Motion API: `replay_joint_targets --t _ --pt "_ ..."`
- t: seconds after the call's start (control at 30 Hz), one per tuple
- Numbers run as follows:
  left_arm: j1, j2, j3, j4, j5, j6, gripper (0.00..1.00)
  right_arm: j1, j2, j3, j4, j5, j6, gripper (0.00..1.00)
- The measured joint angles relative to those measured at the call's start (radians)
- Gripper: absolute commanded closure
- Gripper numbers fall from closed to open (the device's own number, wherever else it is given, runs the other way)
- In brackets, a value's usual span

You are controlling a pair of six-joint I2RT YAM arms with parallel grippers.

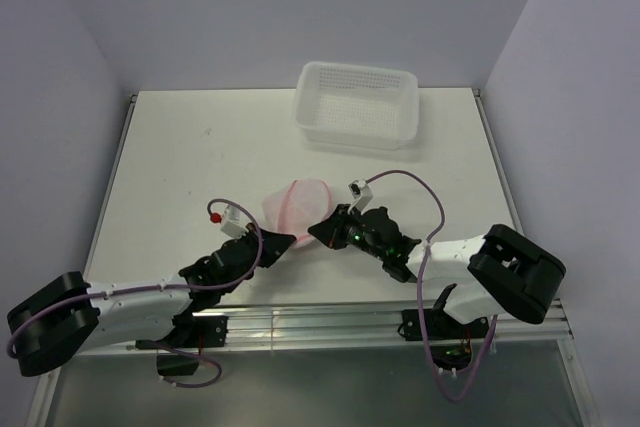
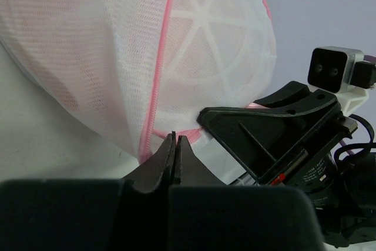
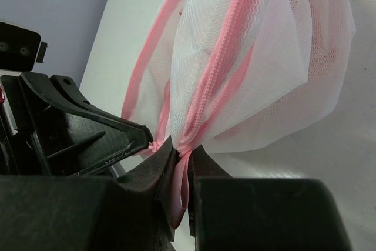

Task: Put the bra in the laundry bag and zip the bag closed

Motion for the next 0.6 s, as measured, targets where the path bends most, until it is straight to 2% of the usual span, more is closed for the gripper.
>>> replay_joint_targets --t 0.33,0.6 --pt "0.01 -0.046 0.011 -0.042 0.017 0.094 1.0 -0.06 -0.056 0.004 -0.065 -0.083 -0.018 1.0" --pt "0.114 -0.152 0.037 -0.15 0.063 0.235 1.0 -0.172 -0.111 0.096 -0.256 -0.214 -0.128 1.0"
